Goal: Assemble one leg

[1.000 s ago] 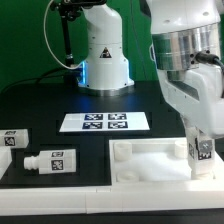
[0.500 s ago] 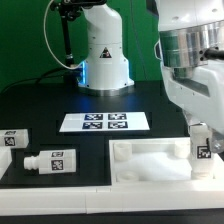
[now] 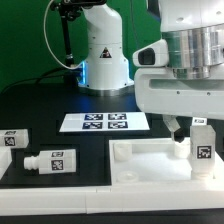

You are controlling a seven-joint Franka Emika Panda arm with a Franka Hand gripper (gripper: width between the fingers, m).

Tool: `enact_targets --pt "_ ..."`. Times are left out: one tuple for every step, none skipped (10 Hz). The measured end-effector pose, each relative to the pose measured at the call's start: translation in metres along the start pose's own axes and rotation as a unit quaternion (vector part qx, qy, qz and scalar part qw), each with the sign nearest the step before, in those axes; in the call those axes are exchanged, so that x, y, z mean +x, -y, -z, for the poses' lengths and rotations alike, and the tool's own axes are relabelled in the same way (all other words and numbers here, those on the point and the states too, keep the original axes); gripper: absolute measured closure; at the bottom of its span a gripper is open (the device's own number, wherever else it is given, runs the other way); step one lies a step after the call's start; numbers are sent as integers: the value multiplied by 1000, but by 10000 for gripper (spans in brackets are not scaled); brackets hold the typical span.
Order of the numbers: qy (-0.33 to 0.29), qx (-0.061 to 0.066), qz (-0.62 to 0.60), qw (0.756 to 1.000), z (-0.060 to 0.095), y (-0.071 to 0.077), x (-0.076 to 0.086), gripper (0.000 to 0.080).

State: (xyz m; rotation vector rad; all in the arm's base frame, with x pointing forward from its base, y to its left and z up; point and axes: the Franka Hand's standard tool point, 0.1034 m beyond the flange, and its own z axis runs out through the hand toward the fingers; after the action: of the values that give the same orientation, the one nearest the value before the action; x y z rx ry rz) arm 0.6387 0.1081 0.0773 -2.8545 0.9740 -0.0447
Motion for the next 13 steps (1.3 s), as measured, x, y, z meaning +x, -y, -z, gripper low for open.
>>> enact_targets --pt "-7 -14 99 995 1 1 1 151" --pt "-6 -12 125 992 0 2 1 151" --pt "-6 -13 103 995 0 2 1 151" --pt "-6 -13 90 996 0 2 1 151" --pt "-7 -13 63 998 0 2 1 239" --pt "-7 -12 34 999 -1 2 0 239" --pt "-7 -12 -7 1000 -1 3 0 446" --pt "-7 -12 -36 999 -1 2 0 515" --pt "-7 -12 -61 998 -1 2 0 515" --pt "-5 -13 -126 992 -1 2 1 515" --pt "-3 -15 -185 983 -1 2 1 515" --pt "0 -18 -257 966 -2 3 1 515" --pt "0 -18 -362 932 -2 4 1 515"
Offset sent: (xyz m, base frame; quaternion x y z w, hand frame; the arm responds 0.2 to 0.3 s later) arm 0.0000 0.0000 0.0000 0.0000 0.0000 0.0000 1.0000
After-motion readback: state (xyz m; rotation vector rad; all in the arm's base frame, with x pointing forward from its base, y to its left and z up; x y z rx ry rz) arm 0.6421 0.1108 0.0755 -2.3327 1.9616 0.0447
